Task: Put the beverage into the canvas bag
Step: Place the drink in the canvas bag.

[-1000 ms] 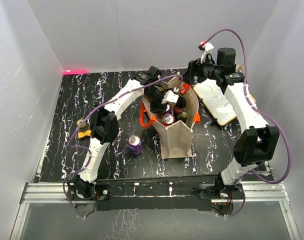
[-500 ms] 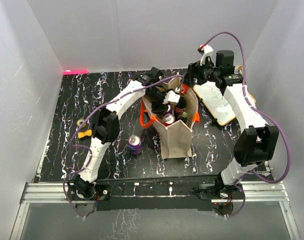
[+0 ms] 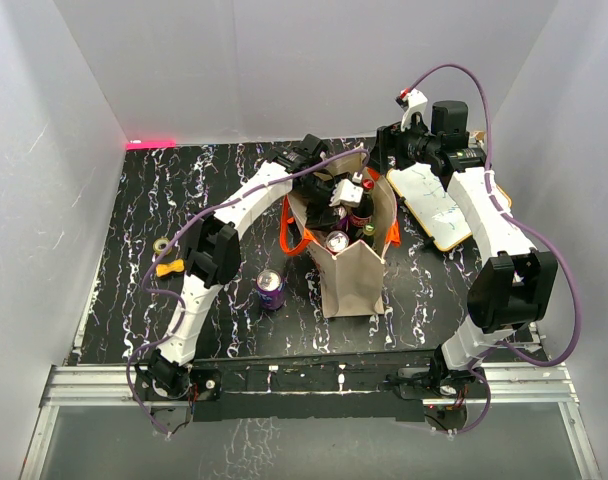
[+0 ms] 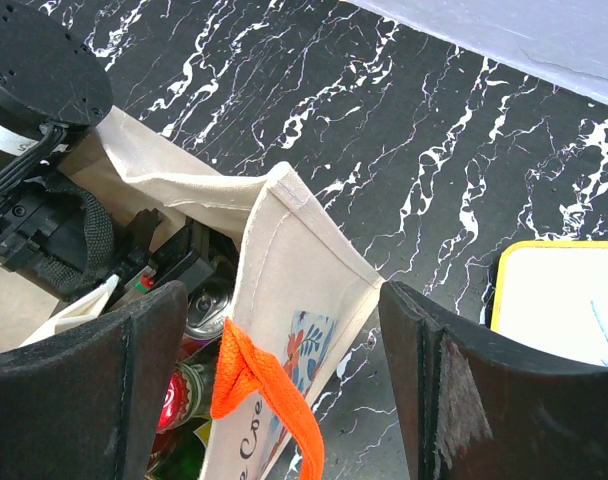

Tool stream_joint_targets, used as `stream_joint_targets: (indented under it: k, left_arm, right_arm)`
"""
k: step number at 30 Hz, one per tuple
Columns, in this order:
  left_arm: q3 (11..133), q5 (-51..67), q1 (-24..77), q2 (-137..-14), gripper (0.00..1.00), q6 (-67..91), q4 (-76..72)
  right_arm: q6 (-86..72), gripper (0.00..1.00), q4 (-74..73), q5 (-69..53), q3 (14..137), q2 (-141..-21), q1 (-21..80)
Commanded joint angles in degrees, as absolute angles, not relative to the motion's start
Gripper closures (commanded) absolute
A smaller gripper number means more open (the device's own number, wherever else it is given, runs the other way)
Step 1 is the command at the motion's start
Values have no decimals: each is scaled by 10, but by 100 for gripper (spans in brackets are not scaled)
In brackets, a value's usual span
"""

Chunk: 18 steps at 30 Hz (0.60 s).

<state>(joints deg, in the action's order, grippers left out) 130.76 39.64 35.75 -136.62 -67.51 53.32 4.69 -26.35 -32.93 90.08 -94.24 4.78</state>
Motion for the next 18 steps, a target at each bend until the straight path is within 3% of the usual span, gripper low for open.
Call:
stream_joint_targets:
  k: [1, 6, 18]
  left_arm:
    - [1300, 425, 369, -1349, 10, -660, 536]
    - [1290, 418, 369, -1333, 3, -653, 523]
    - [1269, 396, 360, -1275, 3, -613, 477]
  right_arm:
    - [56, 20, -244, -326, 901, -931, 47]
    - [56, 20, -244, -323, 900, -928, 47]
    - [52, 21, -242, -317, 910, -923, 47]
